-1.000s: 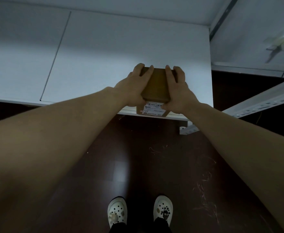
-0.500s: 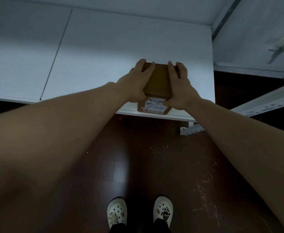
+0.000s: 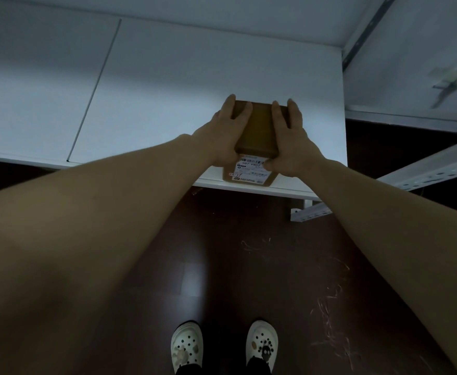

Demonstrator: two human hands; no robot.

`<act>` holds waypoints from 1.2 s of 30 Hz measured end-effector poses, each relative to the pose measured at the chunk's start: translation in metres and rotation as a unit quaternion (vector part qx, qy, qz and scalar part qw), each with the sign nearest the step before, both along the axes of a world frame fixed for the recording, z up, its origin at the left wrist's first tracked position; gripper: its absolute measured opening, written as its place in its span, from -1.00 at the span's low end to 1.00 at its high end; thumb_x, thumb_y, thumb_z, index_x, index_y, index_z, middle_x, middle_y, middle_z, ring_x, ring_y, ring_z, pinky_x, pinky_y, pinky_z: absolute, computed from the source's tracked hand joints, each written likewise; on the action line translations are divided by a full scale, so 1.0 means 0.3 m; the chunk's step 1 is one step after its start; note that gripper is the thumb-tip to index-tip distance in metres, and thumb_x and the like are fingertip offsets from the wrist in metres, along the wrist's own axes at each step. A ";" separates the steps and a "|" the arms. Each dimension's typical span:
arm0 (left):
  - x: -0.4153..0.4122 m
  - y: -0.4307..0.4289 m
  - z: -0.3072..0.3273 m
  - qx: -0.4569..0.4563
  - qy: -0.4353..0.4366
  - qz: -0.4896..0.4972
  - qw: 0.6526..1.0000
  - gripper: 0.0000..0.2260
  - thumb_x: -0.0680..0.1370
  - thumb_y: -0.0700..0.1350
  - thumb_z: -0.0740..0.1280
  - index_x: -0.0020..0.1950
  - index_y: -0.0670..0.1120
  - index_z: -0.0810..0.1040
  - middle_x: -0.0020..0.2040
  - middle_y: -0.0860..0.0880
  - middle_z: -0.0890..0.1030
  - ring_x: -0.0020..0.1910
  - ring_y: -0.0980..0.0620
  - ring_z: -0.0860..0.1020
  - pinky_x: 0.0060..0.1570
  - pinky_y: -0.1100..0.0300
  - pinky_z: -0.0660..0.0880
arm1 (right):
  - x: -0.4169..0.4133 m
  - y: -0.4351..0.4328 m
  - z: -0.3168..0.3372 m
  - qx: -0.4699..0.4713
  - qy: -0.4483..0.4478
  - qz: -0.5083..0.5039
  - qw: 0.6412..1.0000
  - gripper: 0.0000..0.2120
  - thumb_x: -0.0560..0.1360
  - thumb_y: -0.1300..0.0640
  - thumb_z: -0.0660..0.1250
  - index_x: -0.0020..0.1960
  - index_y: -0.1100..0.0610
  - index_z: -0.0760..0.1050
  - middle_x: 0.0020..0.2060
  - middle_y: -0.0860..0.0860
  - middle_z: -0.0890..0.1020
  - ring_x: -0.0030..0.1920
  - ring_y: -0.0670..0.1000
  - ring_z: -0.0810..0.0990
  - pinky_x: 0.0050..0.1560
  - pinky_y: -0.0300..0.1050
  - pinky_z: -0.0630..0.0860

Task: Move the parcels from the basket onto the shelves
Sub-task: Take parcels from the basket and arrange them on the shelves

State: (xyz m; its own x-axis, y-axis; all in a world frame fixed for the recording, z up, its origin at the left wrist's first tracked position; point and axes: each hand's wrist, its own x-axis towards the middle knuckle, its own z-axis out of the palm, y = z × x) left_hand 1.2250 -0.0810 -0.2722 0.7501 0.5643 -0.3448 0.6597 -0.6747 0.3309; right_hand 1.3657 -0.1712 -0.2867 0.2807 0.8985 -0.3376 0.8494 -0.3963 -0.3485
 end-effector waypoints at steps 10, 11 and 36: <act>-0.070 -0.072 0.130 -0.027 0.007 0.043 0.999 0.03 0.42 -0.07 0.50 0.55 -0.08 -0.26 0.54 -0.22 -0.25 0.48 -0.22 0.17 0.36 -0.04 0.31 | -0.043 -0.056 0.091 -0.016 -0.023 -0.005 1.000 0.19 0.34 0.05 0.55 0.54 0.03 -0.34 0.50 0.16 -0.36 0.51 0.23 0.08 0.39 0.18 0.31; -0.094 -0.089 0.161 -0.037 0.006 0.055 0.998 0.01 0.44 -0.09 0.48 0.55 -0.06 -0.26 0.54 -0.20 -0.26 0.49 -0.22 0.15 0.36 -0.06 0.31 | -0.063 -0.069 0.117 -0.012 -0.035 -0.003 0.999 0.19 0.34 0.01 0.55 0.55 0.05 -0.33 0.51 0.16 -0.34 0.51 0.23 0.08 0.41 0.17 0.28; -2.189 -0.531 0.854 -0.040 0.067 0.585 0.807 -0.20 0.51 -0.03 0.36 0.57 -0.09 -0.09 0.49 -0.18 0.18 0.43 -0.19 0.26 0.37 -0.02 0.30 | -2.129 0.063 0.870 0.016 0.004 0.473 0.881 -0.15 0.45 -0.19 0.34 0.56 0.06 -0.01 0.53 0.09 0.12 0.52 0.08 0.09 0.52 0.01 -0.02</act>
State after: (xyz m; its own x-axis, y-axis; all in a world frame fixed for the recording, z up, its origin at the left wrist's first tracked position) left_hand 0.5684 -0.2403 -0.0161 -0.3270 0.8318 -0.4485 0.8633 0.4560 0.2162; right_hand 0.7269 -0.1523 -0.0257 -0.6014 0.7375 -0.3072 0.7916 0.4982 -0.3538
